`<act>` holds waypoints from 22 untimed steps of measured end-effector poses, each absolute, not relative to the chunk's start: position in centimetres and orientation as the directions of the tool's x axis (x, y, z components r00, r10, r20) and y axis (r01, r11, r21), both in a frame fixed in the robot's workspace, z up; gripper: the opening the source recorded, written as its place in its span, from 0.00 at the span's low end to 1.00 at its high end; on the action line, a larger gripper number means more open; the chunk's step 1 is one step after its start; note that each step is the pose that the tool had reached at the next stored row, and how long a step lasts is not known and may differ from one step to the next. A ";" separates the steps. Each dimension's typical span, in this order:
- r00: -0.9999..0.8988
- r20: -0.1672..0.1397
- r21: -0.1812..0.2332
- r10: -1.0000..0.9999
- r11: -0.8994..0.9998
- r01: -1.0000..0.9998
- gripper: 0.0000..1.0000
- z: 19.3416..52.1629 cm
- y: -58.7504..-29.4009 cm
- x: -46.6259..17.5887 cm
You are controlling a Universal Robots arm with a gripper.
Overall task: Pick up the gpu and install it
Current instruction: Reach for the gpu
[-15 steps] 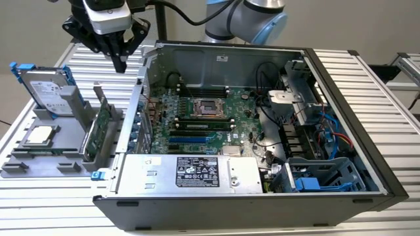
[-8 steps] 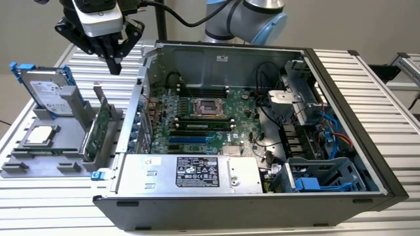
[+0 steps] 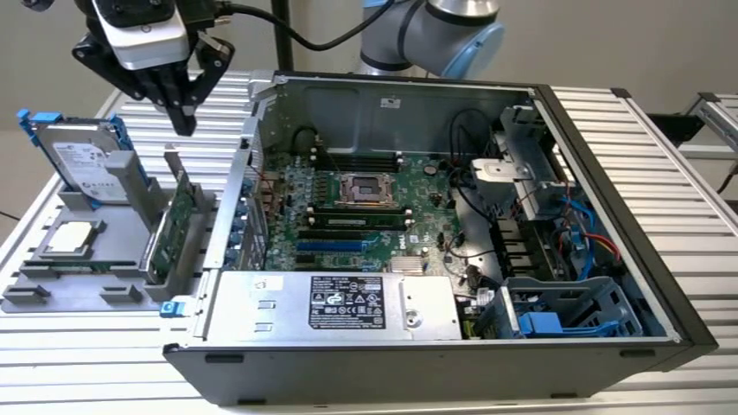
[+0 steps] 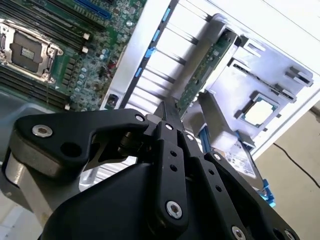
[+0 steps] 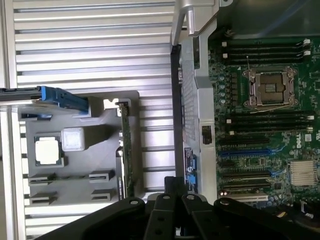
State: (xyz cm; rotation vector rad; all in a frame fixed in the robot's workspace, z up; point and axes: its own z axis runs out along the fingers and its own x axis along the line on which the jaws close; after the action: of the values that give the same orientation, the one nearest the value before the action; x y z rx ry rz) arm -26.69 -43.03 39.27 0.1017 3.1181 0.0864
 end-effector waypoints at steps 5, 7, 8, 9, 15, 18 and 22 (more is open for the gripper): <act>-0.998 -0.019 0.056 0.066 0.996 0.064 0.00 39.3 -43.3 -27.7; -0.998 -0.019 0.056 0.065 0.996 0.064 0.00 39.3 -43.5 -28.1; -0.998 -0.019 0.057 0.065 0.996 0.064 0.00 39.3 -43.5 -28.3; -0.998 -0.019 0.057 0.065 0.996 0.064 0.00 39.3 -43.6 -28.5; -0.998 -0.019 0.057 0.065 0.996 0.064 0.00 39.3 -44.0 -29.7; -0.998 -0.019 0.057 0.065 0.996 0.064 0.00 39.3 -44.3 -30.3; -0.998 -0.019 0.057 0.065 0.996 0.064 0.00 39.3 -44.6 -31.0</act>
State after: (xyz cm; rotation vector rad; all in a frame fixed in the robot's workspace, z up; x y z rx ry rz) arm -31.00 -44.56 39.26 0.1011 3.1180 0.0887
